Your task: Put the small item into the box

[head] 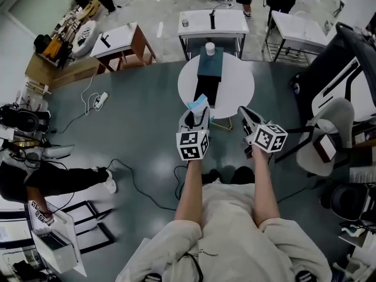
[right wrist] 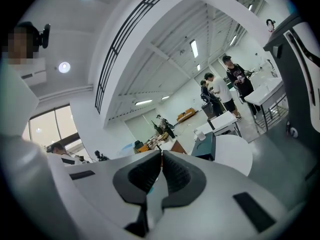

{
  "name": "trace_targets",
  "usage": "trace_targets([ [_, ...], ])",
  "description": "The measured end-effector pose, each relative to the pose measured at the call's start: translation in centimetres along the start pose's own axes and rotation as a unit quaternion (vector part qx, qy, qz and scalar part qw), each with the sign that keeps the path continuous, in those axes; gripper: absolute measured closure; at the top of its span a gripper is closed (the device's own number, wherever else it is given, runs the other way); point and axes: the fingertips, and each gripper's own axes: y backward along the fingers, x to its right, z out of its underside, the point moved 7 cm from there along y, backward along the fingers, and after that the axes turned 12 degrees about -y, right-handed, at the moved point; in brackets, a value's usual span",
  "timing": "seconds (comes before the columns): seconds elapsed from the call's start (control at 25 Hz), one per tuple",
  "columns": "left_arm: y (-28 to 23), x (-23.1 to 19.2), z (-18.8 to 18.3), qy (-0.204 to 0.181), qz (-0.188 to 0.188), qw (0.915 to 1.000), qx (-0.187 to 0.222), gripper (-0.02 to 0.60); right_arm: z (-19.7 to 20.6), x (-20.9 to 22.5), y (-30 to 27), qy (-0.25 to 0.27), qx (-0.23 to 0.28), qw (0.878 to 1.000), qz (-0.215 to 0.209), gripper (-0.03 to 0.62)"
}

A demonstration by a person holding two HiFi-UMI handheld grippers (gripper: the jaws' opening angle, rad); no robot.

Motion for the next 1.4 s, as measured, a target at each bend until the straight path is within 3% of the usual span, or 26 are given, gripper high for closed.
trace_targets([
  [0.32, -2.9, 0.0, 0.8, 0.008, -0.005, 0.9998, -0.017, 0.402, -0.6, 2.0, -1.8, -0.013, -0.019, 1.000, -0.002, 0.562],
  [0.64, -8.1, -0.2, -1.6, 0.001, -0.009, 0.9998, -0.015, 0.402, -5.8, 4.0, -4.9, -0.011, -0.017, 1.000, -0.014, 0.562],
  [1.12, -17.7, -2.5, -3.5, 0.001, -0.039, 0.9990, -0.022, 0.402, -12.9, 7.6, -13.7, 0.015, -0.055, 0.997, -0.049, 0.562],
  [1.4, -21.1, -5.2, -4.0, 0.001, -0.076, 0.9964, -0.037, 0.402, -15.1, 8.1, -19.4, 0.072, -0.103, 0.990, -0.069, 0.562],
])
